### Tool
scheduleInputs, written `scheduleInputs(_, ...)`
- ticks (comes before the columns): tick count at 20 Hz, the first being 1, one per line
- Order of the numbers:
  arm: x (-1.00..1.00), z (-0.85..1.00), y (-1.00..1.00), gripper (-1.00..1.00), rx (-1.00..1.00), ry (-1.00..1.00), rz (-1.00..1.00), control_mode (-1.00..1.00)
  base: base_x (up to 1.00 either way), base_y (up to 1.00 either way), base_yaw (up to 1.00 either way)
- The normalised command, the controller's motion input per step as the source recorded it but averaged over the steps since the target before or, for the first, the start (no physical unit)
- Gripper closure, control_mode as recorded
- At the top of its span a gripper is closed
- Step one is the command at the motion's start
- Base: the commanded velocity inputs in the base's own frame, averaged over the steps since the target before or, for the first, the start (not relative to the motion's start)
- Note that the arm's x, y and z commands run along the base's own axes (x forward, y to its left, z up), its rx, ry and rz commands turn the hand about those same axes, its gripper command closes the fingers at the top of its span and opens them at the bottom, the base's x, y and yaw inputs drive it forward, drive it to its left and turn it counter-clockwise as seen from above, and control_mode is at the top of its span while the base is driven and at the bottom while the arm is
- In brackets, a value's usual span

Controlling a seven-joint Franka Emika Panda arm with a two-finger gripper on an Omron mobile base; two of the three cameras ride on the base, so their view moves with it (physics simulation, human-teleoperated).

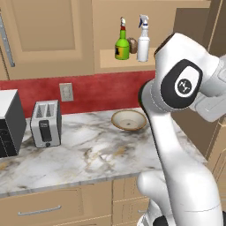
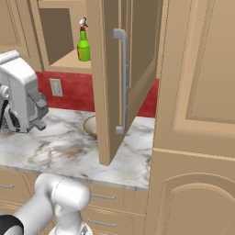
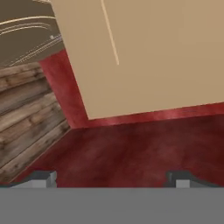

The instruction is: Pick the spray and spray from the cabinet and place them on the counter.

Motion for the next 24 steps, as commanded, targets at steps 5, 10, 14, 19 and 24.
scheduleInputs(5, -0.09, -0.24, 0.45, -1.00, 0.02, -0.05, 0.00, -1.00, 0.00, 0.00, 0.00)
scheduleInputs(10, -0.08, -0.57, 0.22, -1.00, 0.22, -0.03, 0.04, -1.00, 0.00, 0.00, 0.00)
scheduleInputs(14, 0.00, -0.63, 0.29, -1.00, 0.34, 0.00, 0.11, -1.00, 0.00, 0.00, 0.00)
scheduleInputs(19, 0.00, -0.43, 0.17, -1.00, 0.33, 0.02, 0.08, -1.00, 0.00, 0.00, 0.00)
scheduleInputs(24, 0.00, -0.06, -0.05, -1.00, 0.32, 0.00, 0.04, -1.00, 0.00, 0.00, 0.00)
